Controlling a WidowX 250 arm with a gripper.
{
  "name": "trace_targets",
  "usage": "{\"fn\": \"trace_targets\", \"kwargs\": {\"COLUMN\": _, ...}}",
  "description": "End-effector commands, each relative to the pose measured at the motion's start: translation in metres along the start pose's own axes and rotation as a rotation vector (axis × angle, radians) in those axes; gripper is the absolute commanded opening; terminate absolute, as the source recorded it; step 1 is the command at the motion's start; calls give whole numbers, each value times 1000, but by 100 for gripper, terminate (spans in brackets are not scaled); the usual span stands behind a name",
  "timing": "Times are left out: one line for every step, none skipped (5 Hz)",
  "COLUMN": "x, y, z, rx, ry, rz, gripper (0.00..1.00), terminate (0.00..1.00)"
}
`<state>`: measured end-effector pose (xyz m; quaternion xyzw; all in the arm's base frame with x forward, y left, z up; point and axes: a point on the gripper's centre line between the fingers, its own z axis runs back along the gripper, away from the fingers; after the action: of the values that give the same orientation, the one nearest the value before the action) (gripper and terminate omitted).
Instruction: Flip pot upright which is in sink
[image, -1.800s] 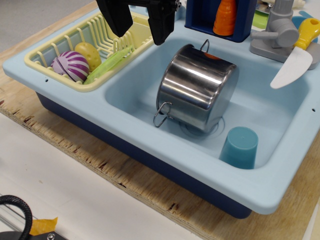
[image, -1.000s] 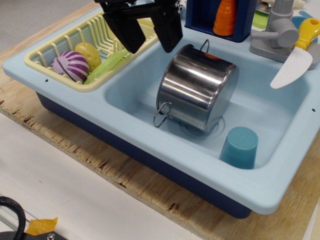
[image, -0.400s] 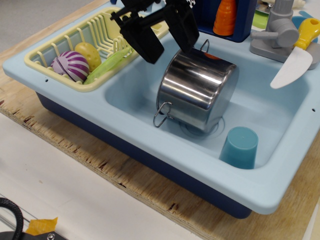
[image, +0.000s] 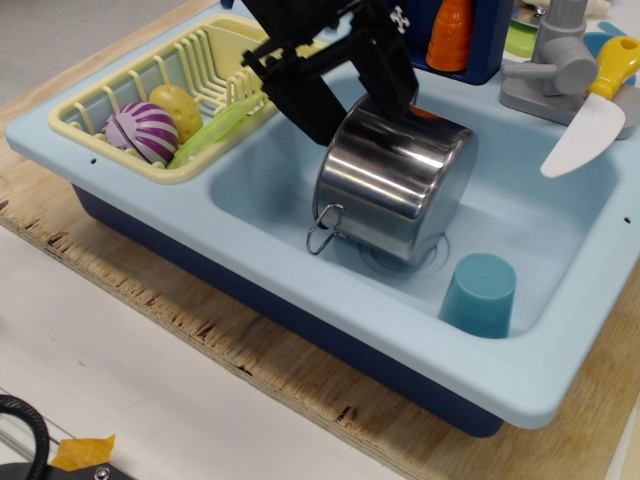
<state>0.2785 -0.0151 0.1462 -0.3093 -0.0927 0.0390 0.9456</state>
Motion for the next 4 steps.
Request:
{"fn": "trace_targets", "kwargs": {"x": 6, "y": -18, "z": -13, "rx": -48, "ry": -11, "rz": -27, "gripper": 100, "terminate": 0}}
{"fn": "trace_targets", "kwargs": {"x": 3, "y": -25, "z": -20, "rx": -27, "ry": 3, "rz": -28, "gripper": 100, "terminate": 0}}
{"fn": "trace_targets", "kwargs": {"x": 2, "y": -29, "z": -19, "rx": 51, "ry": 32, "rz": -76, "gripper": 0, "terminate": 0}}
{"fn": "trace_targets", "kwargs": {"x": 1, "y": -32, "z": -17, "rx": 117, "ry": 49, "rz": -117, "gripper": 0, "terminate": 0}}
